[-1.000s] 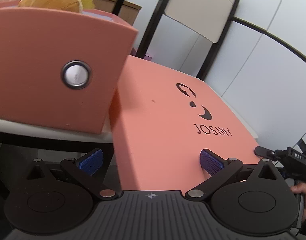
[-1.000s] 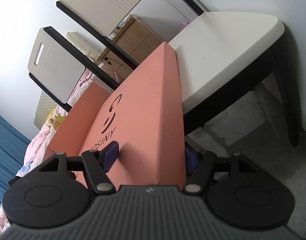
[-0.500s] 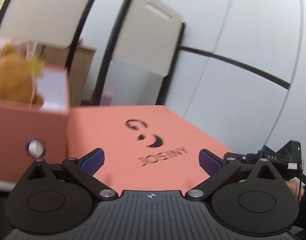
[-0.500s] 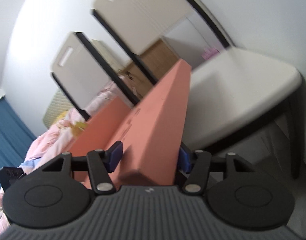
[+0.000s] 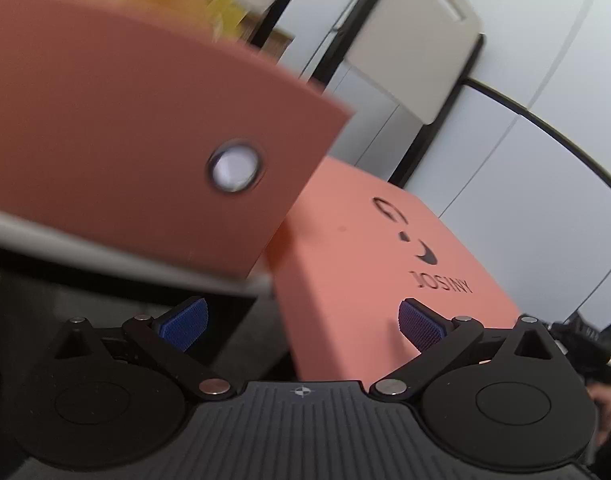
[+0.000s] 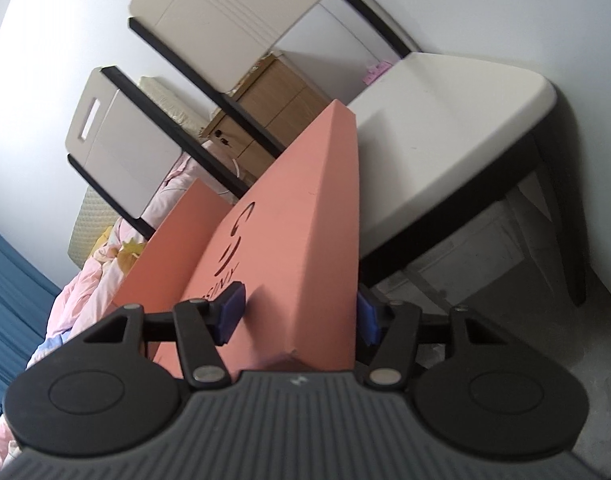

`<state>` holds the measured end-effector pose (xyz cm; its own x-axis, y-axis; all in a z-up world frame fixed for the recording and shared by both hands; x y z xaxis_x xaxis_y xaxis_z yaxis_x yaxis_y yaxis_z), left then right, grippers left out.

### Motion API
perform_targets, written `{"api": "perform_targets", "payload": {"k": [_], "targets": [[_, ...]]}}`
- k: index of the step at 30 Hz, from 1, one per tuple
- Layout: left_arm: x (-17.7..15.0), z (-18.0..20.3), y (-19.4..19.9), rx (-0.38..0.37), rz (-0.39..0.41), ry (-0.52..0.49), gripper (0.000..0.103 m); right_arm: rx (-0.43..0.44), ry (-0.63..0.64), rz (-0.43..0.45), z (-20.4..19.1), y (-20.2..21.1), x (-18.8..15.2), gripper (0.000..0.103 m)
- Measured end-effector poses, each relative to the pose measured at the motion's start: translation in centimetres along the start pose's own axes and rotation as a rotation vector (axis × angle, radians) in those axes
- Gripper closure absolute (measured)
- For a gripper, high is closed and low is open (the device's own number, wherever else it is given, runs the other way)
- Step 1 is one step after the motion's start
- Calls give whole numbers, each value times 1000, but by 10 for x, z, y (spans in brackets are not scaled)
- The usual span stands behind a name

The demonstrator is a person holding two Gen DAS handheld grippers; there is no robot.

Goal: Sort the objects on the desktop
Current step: 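Lift and tilt the lid with the right gripper toward the box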

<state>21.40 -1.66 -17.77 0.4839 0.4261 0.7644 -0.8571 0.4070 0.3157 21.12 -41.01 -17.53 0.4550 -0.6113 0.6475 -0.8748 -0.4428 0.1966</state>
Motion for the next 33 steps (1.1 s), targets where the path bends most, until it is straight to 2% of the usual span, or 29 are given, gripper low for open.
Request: {"api": "perform_targets", "payload": {"k": [4,7,10,14,21,25,33], "targets": [[-21,2,-14,-132,-106,179,1,-8,-36,-17,16,-1,-3,44],[-29,16,-20,-221,-122,250,1,-1,-40,-25,20,-1,-6,44],[-17,32,-15,-261,-78,210,2,15,-24,-10,15,2,-4,44],[0,56,-4,-269,-30,85,2,68,-6,47,-1,12,7,43],[25,89,19,-336,41,-9,2,116,-16,155,-28,36,34,43],[36,98,28,-346,75,-24,2,141,3,189,-45,44,41,43],[89,118,51,-345,159,-61,2,195,-4,253,-88,45,58,43]]}}
Point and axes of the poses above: each gripper's, at about its wrist camera, not at the fingertips, and y roughly against the way its jaws point, z to its right, x to its top, the point moved 8 cm from there along -y, roughly the way its jaws point, and after that the axes turned 13 degrees about z, right-handed, at the moved point
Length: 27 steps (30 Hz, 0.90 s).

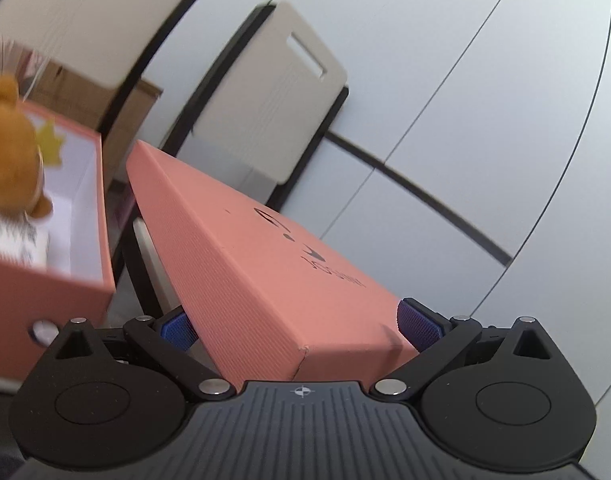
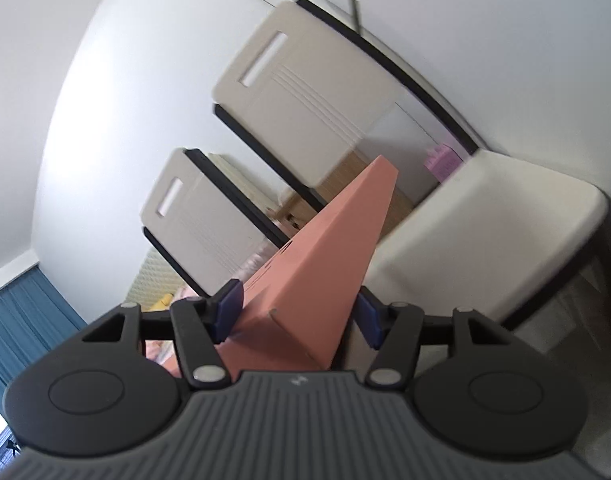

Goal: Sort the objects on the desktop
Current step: 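Lift and tilt the lid with the right gripper toward the box, then carry the lid with the right gripper over the box opening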

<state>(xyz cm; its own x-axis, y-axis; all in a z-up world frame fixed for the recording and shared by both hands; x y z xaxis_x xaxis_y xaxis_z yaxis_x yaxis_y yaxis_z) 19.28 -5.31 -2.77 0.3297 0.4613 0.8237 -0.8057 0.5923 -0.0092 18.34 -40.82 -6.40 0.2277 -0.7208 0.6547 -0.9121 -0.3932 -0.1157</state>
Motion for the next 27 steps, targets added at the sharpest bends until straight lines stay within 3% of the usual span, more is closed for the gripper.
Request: {"api": "perform_targets", "payload": {"k": [6,10,18,27], "targets": [[47,-12,13,60,89,-17,2,54,7,9,-42,-34,-6,43],[80,-34,32,108,164,32,2,84,-8,-12,-65,-70,-23,43],[129,-94,80,247,308,81,2,148,-30,-92,-108,-154,-81,42],[146,-159,94,427,336,95,2,146,-37,-178,-123,-222,-139,42]]}}
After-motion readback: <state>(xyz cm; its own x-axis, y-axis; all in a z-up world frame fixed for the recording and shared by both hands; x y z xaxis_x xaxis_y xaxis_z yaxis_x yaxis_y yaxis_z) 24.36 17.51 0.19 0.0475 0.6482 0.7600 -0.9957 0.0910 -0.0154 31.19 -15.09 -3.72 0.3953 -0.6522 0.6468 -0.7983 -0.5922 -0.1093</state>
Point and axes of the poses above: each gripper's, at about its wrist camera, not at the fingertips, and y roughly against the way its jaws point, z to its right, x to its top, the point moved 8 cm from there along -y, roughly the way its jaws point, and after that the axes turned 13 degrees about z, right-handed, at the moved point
